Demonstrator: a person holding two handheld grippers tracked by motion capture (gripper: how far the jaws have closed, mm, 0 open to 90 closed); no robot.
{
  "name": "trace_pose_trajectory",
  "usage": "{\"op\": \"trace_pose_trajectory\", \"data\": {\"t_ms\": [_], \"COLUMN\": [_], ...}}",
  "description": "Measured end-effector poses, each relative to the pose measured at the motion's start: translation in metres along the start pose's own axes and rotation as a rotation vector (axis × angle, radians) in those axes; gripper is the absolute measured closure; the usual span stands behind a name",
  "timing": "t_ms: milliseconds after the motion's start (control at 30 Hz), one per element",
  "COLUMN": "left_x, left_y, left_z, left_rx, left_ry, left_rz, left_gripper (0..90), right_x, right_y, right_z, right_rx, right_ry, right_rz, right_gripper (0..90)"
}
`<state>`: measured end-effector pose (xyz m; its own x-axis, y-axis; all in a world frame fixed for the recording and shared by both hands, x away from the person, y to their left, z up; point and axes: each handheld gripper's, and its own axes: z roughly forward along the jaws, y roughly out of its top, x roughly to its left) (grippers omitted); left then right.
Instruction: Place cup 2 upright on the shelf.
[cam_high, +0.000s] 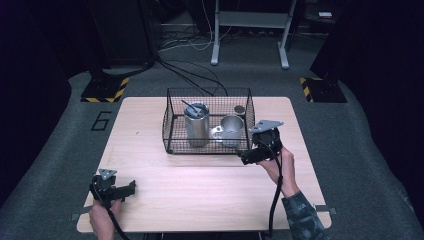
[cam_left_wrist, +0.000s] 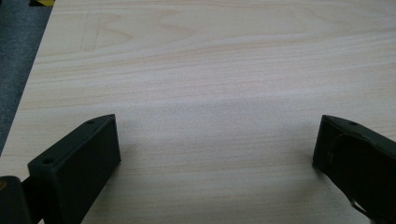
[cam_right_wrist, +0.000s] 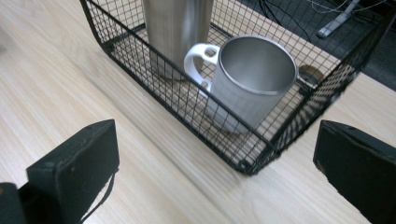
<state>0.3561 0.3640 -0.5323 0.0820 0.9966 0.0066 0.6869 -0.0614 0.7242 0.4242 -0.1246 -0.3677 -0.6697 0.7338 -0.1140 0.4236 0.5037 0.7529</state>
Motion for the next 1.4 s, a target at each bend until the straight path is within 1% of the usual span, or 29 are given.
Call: {"op": "trace_pose_trajectory", "data": {"t_ms": [33, 67, 133, 200, 233, 267, 300, 367, 400, 433, 467, 500, 567, 600, 667, 700, 800, 867, 933, 1000, 1167, 1267, 1300, 1367, 1400], "left_x": [0.0, -0.001, -0.001, -0.001, -0.001, 0.0, -0.001, -0.001, 0.0, 0.0, -0.001, -0.001, -0.001, -0.001, 0.0, 0.0, -0.001, -0.001, 0.0, -0.001, -0.001, -0.001, -0.001, -0.001, -0.001], "left_y": [0.0, 0.0, 0.0, 0.0, 0.0, 0.0, 0.0, 0.0, 0.0, 0.0, 0.0, 0.0, 0.0, 0.0, 0.0, 0.0, 0.0, 0.0, 0.0, 0.0, 0.0, 0.0, 0.0, 0.0, 0.0], "left_z": [0.0, 0.0, 0.0, 0.0, 0.0, 0.0, 0.0, 0.0, 0.0, 0.0, 0.0, 0.0, 0.0, 0.0, 0.0, 0.0, 0.0, 0.0, 0.0, 0.0, 0.0, 0.0, 0.0, 0.0, 0.0], "left_rx": [0.0, -0.002, -0.002, -0.002, -0.001, -0.002, -0.003, -0.003, -0.002, -0.001, -0.002, -0.002, -0.002, -0.002, -0.001, -0.002, -0.002, -0.002, -0.002, -0.003, -0.002, -0.002, -0.002, -0.003, -0.003], "left_ry": [0.0, -0.002, -0.001, -0.001, -0.001, -0.001, -0.001, -0.001, -0.001, -0.001, -0.001, -0.001, -0.001, -0.001, 0.0, -0.001, -0.001, -0.001, -0.001, -0.001, 0.0, -0.001, -0.001, 0.0, -0.001], "left_rz": [0.0, -0.008, -0.007, -0.008, -0.007, -0.007, -0.009, -0.008, -0.007, -0.007, -0.008, -0.008, -0.008, -0.007, 0.0, -0.005, -0.008, -0.007, -0.004, -0.009, -0.007, -0.008, -0.007, -0.007, -0.007], "left_gripper": [0.4, 0.4, 0.4, 0.4, 0.4, 0.4, 0.4, 0.4, 0.4, 0.4, 0.4, 0.4, 0.4, 0.4, 0.4, 0.4, 0.4, 0.4, 0.4, 0.4, 0.4, 0.4, 0.4, 0.4, 0.4], "right_x": [-0.001, -0.001, -0.002, -0.003, -0.004, -0.005, -0.005, -0.006, -0.008, -0.009, -0.009, -0.01, -0.012, -0.013, -0.016, -0.017, -0.02, -0.022, -0.025, -0.028, -0.033, -0.036, -0.037, -0.039, -0.04], "right_y": [-0.004, -0.008, -0.016, -0.025, -0.029, -0.034, -0.039, -0.05, -0.054, -0.06, -0.065, -0.072, -0.082, -0.088, -0.101, -0.107, -0.128, -0.14, -0.152, -0.164, -0.187, -0.196, -0.199, -0.205, -0.207], "right_z": [-0.001, -0.002, -0.004, -0.006, -0.006, -0.007, -0.007, -0.007, -0.007, -0.006, -0.006, -0.006, -0.006, -0.005, -0.004, -0.003, 0.0, 0.002, 0.004, 0.005, 0.005, 0.005, 0.005, 0.006, 0.006], "right_rx": [-0.001, -0.004, -0.001, 0.007, -0.003, 0.007, 0.003, 0.012, 0.015, 0.024, 0.026, 0.018, 0.021, 0.018, 0.029, 0.033, 0.049, 0.055, 0.063, 0.069, 0.081, 0.092, 0.095, 0.111, 0.113], "right_ry": [-0.002, -0.002, -0.009, -0.016, -0.017, -0.015, -0.025, -0.034, -0.034, -0.037, -0.042, -0.051, -0.059, -0.061, -0.064, -0.066, -0.099, -0.099, -0.109, -0.108, -0.122, -0.127, -0.137, -0.142, -0.146], "right_rz": [-0.002, 0.007, 0.007, 0.018, 0.019, 0.013, 0.033, 0.045, 0.037, 0.055, 0.063, 0.07, 0.083, 0.097, 0.127, 0.134, 0.173, 0.197, 0.232, 0.253, 0.319, 0.333, 0.341, 0.338, 0.345], "right_gripper": [0.0, 0.0, 0.0, 0.0, 0.0, 0.0, 0.0, 0.0, 0.0, 0.0, 0.0, 0.0, 0.0, 0.0, 0.0, 0.0, 0.0, 0.0, 0.0, 0.0, 0.0, 0.0, 0.0, 0.0, 0.0]}}
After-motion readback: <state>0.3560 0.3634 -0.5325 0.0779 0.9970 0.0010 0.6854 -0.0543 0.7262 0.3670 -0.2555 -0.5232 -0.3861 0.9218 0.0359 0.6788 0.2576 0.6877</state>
